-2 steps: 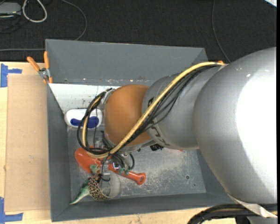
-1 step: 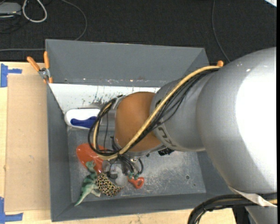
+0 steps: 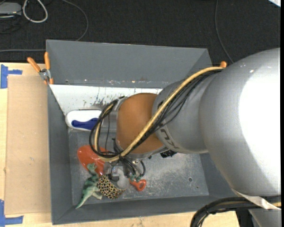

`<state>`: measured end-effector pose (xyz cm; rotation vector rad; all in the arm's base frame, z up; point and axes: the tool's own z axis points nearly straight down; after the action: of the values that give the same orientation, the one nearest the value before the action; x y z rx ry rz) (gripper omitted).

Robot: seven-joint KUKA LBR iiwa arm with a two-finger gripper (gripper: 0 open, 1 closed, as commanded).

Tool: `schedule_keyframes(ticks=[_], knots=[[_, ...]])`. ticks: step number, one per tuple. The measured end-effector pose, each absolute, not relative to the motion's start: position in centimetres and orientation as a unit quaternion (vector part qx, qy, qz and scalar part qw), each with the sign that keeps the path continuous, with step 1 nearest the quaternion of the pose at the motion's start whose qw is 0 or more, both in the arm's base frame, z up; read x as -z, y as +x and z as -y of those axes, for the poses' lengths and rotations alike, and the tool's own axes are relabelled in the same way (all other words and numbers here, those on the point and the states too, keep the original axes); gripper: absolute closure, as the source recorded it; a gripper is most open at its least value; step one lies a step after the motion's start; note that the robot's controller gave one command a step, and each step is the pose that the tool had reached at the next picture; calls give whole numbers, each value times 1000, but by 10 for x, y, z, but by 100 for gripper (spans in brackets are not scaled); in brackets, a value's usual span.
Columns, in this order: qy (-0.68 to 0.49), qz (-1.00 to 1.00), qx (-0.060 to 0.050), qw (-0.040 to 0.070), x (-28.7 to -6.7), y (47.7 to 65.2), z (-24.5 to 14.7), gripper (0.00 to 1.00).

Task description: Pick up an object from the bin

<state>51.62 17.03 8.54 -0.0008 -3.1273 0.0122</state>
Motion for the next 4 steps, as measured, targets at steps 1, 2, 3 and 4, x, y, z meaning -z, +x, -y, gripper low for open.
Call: schedule_keyframes(ticks=[1,2,3,4], knots=[[-127,992,-2,2,-76,512,-171,100],[-143,990,-2,2,-74,516,-179,100],[-142,990,2,-2,-74,514,-170,100],[-140,990,-1,1,-79,513,-177,100]])
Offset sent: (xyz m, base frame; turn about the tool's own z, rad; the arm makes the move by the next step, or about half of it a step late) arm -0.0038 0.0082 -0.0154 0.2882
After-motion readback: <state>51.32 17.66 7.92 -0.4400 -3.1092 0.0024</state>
